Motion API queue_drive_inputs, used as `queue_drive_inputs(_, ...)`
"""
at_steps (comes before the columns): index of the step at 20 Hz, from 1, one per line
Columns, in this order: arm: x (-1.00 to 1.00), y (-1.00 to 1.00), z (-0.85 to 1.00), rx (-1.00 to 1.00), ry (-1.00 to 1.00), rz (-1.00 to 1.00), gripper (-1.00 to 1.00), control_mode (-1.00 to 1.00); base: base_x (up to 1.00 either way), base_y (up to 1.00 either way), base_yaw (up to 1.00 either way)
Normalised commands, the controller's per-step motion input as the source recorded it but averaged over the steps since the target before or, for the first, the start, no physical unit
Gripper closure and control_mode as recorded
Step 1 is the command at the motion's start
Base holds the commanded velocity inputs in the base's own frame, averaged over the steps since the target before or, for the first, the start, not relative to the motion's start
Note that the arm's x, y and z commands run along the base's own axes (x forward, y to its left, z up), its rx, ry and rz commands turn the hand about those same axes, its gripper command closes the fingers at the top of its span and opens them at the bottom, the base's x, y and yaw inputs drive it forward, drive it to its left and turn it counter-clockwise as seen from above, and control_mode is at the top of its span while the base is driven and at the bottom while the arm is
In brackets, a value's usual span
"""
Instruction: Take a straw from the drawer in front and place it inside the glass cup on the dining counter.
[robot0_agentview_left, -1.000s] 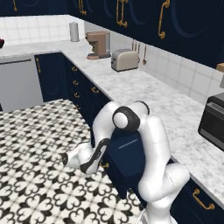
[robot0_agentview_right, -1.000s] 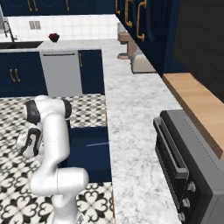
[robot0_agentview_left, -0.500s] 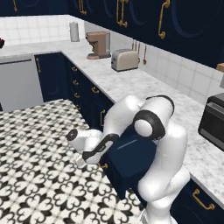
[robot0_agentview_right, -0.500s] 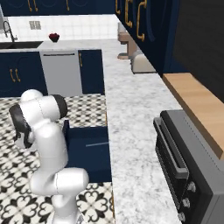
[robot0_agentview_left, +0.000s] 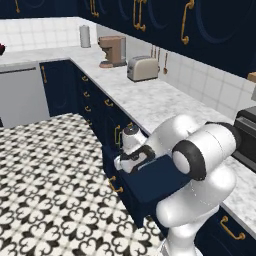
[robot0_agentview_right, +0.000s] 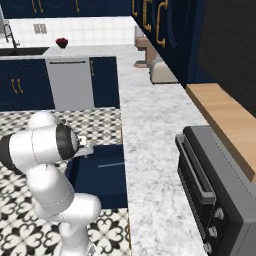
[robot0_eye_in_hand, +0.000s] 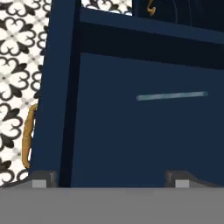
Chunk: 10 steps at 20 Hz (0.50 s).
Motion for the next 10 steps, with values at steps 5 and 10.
queue_drive_inputs(5,0.61,-0.21,-0.27,0.0,0.14,-0.02,-1.0,-1.0,0.0,0.0,0.0)
queue_drive_inputs(10,0.32,-0.03,-0.65,0.01,0.09,0.0,-1.0,-1.0,0.0,0.0,0.0)
